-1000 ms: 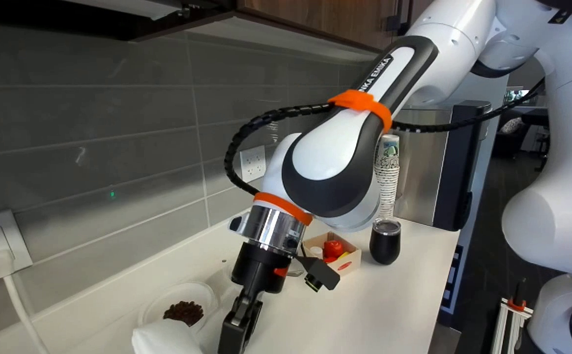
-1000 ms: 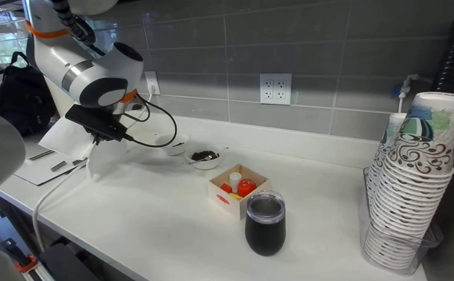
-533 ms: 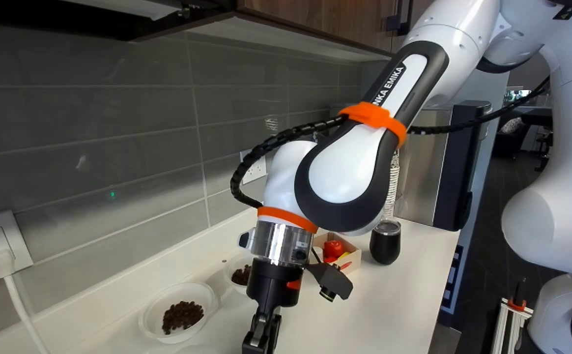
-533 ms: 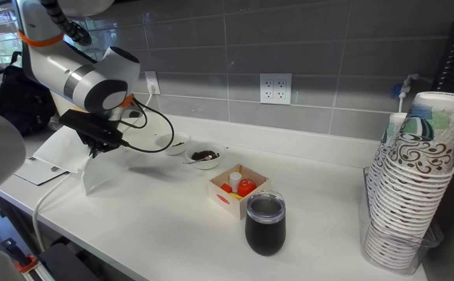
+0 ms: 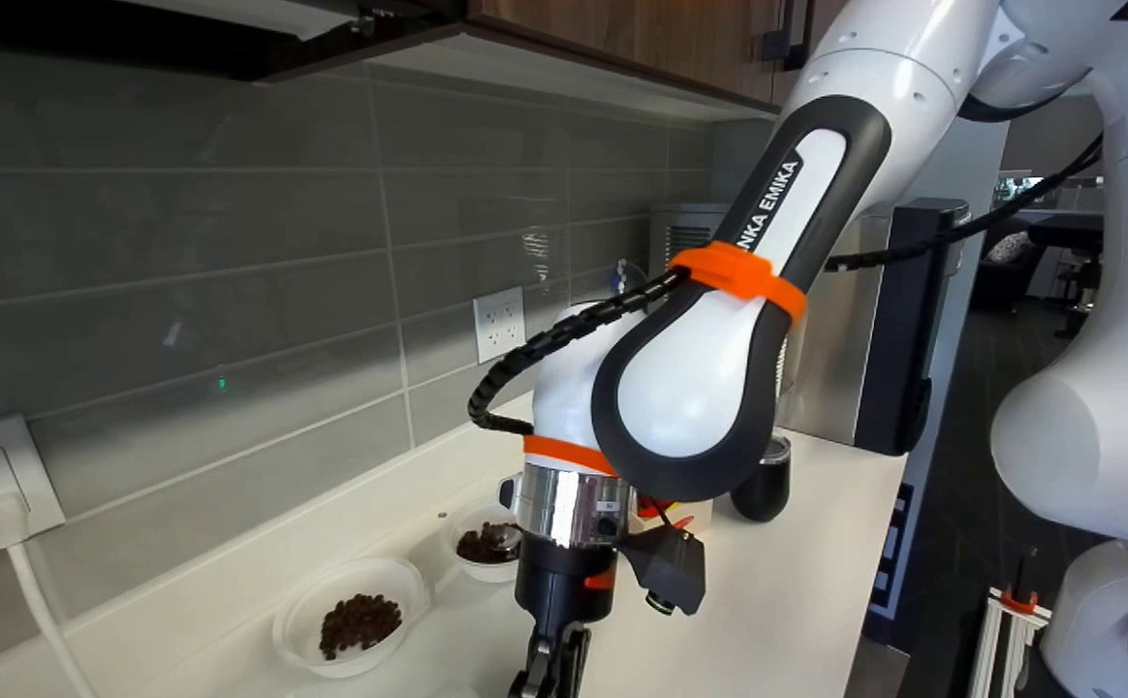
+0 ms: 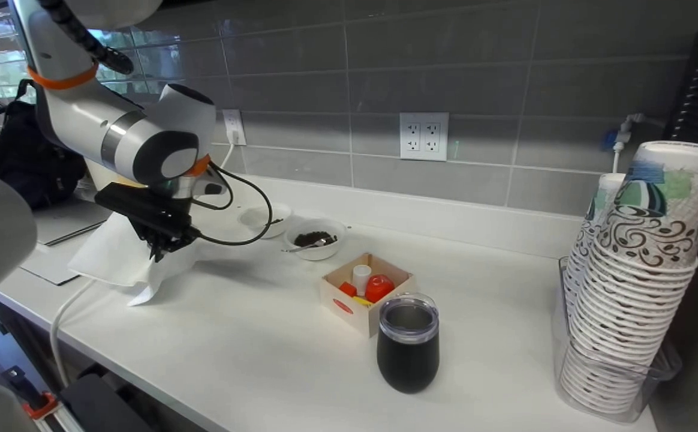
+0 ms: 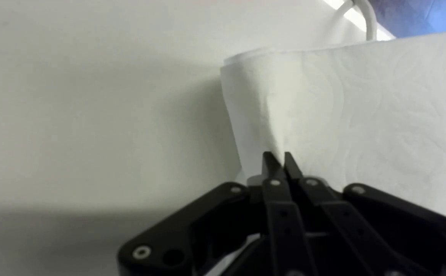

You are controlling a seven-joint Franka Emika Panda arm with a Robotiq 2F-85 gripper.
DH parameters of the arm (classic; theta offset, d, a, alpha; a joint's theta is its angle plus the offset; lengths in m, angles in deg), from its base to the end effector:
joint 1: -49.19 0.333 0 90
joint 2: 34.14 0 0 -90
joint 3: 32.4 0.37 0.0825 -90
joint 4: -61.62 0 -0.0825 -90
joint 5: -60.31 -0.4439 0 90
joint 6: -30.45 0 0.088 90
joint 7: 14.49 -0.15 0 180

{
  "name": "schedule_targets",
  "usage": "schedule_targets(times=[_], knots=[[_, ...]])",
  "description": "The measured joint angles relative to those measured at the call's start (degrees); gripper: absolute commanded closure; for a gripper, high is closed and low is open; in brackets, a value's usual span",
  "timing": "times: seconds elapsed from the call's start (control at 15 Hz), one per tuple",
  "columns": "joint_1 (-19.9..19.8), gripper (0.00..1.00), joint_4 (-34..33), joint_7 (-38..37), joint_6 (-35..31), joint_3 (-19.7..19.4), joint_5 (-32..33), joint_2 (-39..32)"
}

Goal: Fold the white napkin in half.

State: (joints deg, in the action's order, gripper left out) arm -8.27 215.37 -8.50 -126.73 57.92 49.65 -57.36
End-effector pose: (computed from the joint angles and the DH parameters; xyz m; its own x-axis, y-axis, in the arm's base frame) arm 0.3507 0.2856 0.2071 0.8832 0.4680 0.0319 0.4282 -0.7766 -0.4622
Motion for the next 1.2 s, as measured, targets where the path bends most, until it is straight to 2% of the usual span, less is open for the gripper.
schedule_targets(times=[0.07,0.53,0.6,1.2], knots=[[0.0,0.57,0.1,-0.6,0.0,0.0,0.0,1.0],[-0.1,0.05,0.5,-4.9,0.1,0.3,0.0,7.5],[-0.2,0.0,0.6,-5.5,0.1,0.5,0.0,8.4],[0.9,0.0,0.2,-8.2,0.2,3.6,0.0,14.4]])
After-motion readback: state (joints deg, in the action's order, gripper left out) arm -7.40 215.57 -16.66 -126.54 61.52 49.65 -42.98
